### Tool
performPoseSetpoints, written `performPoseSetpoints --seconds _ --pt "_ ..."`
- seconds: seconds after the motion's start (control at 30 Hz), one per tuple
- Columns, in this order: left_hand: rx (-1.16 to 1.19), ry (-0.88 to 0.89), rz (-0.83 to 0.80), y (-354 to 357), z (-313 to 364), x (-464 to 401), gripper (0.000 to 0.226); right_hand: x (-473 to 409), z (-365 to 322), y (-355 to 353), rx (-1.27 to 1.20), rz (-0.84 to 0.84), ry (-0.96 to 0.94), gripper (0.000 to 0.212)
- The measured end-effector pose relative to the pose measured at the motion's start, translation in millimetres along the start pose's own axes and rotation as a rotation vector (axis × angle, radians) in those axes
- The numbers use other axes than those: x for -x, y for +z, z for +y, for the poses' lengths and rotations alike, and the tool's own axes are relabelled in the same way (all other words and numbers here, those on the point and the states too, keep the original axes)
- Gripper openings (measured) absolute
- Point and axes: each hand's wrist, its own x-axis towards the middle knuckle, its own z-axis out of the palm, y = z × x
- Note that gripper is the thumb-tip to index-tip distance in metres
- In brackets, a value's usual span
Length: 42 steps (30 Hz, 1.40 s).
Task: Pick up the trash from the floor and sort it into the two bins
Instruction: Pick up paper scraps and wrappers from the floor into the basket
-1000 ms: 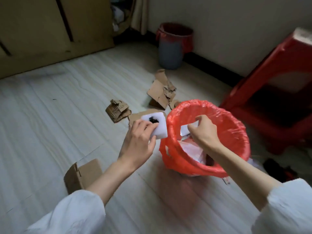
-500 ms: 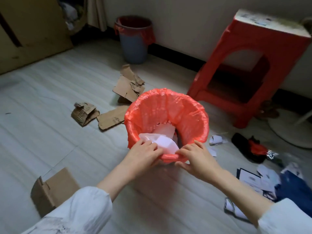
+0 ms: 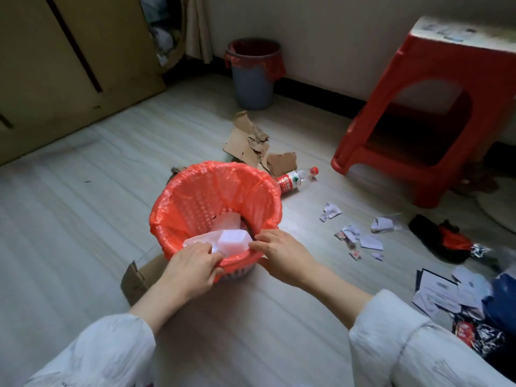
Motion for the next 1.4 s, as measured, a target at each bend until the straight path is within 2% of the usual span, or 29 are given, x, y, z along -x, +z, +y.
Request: performPoseSetpoints --seconds 0.1,0.23,0.4,0.53,0.63,0.7,0.77,0.87,1.03,1.27,1.4 --pt "-0.023 -0.109 -0.109 -4.6 -6.2 17.5 0.034 9.7 -14.2 -19.8 0.025 -0.002 -0.004 0.036" --pt "0.052 -0.106 -0.03 -29.3 6.0 22.9 0.042 38.8 -15.8 -53.0 0.063 0.002 0.056 0.045" --pt "0.173 0.031 0.164 -75.7 51.6 9.9 0.039 85.4 -1.5 -93.3 0.122 -0.01 0.23 0.048" --pt "0.245 0.137 0.161 -80.1 89.7 2.8 0.038 103.4 21.3 -104.6 0.124 -0.019 0.343 0.05" --pt "0.1 0.148 0.14 -67.7 106.5 -28.3 0.035 96.4 56.4 -100.0 0.1 -0.023 0.398 0.05" --pt "-0.034 0.134 0.048 -50.3 118.5 -58.4 0.03 87.9 86.3 -85.5 0.068 -0.038 0.419 0.049" --pt "-0.052 0.087 -0.037 -27.3 128.0 -93.3 0.027 78.2 118.7 -64.5 0.039 -0.06 0.443 0.047" --pt "0.049 -0.042 -0.087 23.4 138.7 -158.1 0.031 53.4 180.8 -22.5 -0.032 -0.054 0.499 0.044" --pt "0.044 -0.217 -0.248 105.9 133.6 -233.2 0.059 11.0 262.2 47.8 -0.107 -0.028 0.588 0.049" --pt "0.237 -0.471 -0.172 159.5 113.9 -300.2 0.064 -31.0 312.7 112.4 -0.033 -0.09 0.567 0.055" --pt "0.325 -0.536 -0.089 176.4 93.8 -317.9 0.068 -54.3 325.6 129.3 0.015 -0.099 0.533 0.057"
